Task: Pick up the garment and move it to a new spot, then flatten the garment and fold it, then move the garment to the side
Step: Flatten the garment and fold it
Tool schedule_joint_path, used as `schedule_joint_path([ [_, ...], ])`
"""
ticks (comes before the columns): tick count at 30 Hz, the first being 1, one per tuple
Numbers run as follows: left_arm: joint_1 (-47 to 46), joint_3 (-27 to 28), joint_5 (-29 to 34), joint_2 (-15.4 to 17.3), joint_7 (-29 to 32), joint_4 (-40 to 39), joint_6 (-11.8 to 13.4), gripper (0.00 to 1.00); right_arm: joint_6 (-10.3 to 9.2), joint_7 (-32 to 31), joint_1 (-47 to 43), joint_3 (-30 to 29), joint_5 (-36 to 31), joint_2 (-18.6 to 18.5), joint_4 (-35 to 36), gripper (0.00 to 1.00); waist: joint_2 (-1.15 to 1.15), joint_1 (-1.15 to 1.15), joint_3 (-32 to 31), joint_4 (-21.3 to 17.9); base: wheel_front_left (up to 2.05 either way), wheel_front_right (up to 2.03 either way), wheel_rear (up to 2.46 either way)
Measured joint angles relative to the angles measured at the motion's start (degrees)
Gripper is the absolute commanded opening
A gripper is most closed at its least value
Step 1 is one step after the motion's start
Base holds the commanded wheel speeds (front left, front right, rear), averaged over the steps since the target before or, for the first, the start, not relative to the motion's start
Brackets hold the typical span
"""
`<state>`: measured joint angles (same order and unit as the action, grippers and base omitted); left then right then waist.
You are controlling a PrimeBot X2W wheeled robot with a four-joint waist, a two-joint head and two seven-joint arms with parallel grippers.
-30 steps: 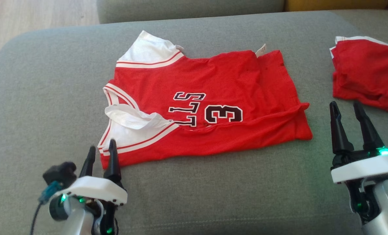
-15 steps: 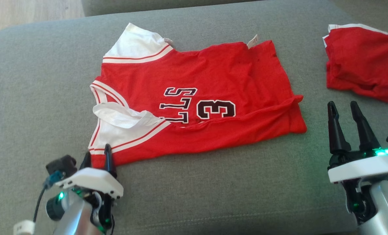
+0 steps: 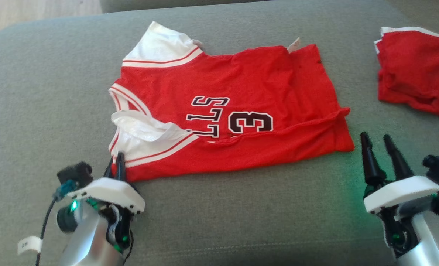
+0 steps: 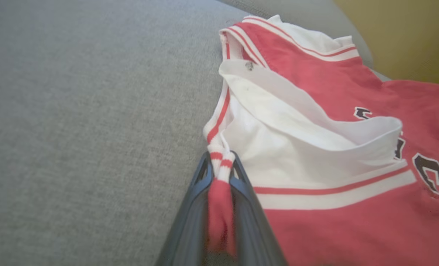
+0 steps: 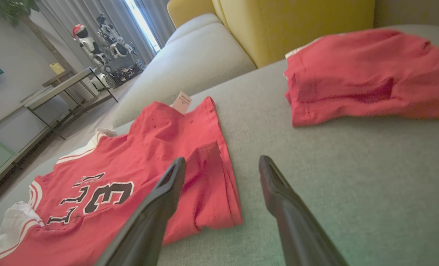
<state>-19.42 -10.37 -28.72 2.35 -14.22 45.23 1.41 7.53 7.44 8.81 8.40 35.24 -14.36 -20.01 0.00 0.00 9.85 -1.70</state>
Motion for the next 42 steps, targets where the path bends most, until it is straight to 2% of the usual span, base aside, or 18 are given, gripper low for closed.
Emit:
schedule_joint_path([
  [3,0.7,0.7,2.4,-0.1,0.0,-6.8,-0.7,0.0,0.0,-3.8,0.6,-1.4,2.0,2.4,-3.4,1.0,0.0,0.0,0.0,1.3,0.0,0.0,0.0],
  [6,1.3,0.6,4.4,-0.1,-0.1,-11.4,-1.8,0.0,0.0,-5.6,2.2,-4.1,1.3,3.2,-8.1,1.0,0.0,0.0,0.1,2.4,0.0,0.0,0.0],
  [12,4.3,-2.2,3.5,-0.2,-0.1,-14.7,-1.8,0.0,0.0,-7.5,5.9,-5.4,1.4,5.3,-12.0,1.0,0.0,0.0,0.5,4.5,0.0,0.0,0.0],
  [19,4.0,-5.0,2.9,-0.2,-0.1,-16.4,-0.8,0.0,0.0,-9.9,7.4,-6.4,2.3,5.3,-15.2,1.0,0.0,0.0,1.6,5.8,0.0,0.0,0.0],
  [20,4.0,-5.3,2.9,-0.2,-0.1,-16.6,-0.6,0.0,0.0,-10.4,7.6,-6.3,2.7,5.2,-15.4,0.36,0.0,0.0,1.7,6.0,0.0,0.0,0.0],
  [21,4.0,-5.5,2.9,-0.2,-0.1,-16.7,-0.6,0.0,0.0,-10.6,7.9,-6.1,2.9,5.1,-15.5,0.0,0.0,0.0,1.7,6.1,0.0,0.0,0.0],
  [28,3.9,-4.1,2.9,-0.2,-0.1,-17.0,0.1,0.0,0.0,-11.5,8.6,-3.0,2.6,4.3,-16.0,0.0,0.0,0.0,1.1,6.4,0.0,0.0,0.0],
  [34,4.0,-2.0,4.0,-0.2,-0.1,-17.0,-0.4,0.0,0.0,-12.4,8.5,-0.4,1.5,1.1,-14.5,0.0,0.0,0.0,-0.1,6.1,0.0,0.0,0.0],
  [42,6.3,-1.8,5.1,-0.3,-0.1,-15.5,-1.5,0.0,0.0,-19.9,6.8,0.6,2.8,-3.7,-9.9,0.0,0.0,0.0,-3.0,5.8,0.0,0.0,0.0],
])
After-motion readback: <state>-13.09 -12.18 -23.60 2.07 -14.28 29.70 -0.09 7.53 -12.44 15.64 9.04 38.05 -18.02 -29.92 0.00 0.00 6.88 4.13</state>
